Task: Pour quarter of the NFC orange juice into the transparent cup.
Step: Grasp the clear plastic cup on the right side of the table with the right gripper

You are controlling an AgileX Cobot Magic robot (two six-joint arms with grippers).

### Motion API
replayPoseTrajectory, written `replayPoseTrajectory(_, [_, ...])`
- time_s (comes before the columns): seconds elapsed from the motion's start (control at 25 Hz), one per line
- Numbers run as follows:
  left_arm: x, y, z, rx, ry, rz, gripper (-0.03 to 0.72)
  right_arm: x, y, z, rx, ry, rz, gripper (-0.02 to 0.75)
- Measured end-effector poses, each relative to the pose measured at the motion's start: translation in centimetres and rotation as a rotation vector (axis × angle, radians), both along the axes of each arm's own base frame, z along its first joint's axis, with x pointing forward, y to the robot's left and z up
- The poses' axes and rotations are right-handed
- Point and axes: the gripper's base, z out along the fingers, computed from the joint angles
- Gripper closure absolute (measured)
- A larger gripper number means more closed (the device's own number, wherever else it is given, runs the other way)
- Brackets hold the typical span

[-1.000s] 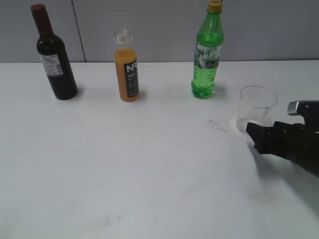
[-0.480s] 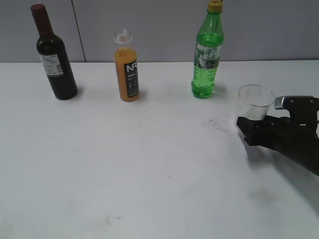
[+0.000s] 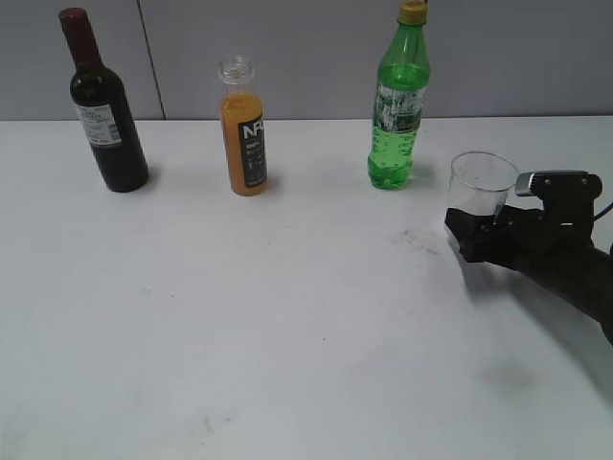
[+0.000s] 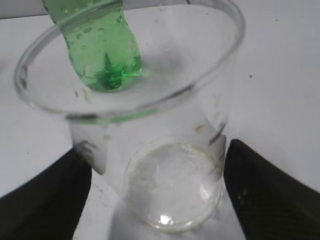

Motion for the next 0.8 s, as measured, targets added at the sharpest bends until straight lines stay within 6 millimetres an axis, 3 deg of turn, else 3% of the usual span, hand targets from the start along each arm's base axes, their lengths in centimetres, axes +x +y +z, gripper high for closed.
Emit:
replayPoseTrajectory(0.2, [0.0, 0.0, 0.0, 0.000, 0.000, 0.000, 0.119, 0.7, 0.2, -0.5, -0.001, -0.007, 0.023, 0.066])
replayPoseTrajectory(0.8, [0.0, 0.0, 0.0, 0.000, 0.000, 0.000, 0.119, 3.1, 0.3, 0.4, -0.018, -0.095, 0.022, 0.062])
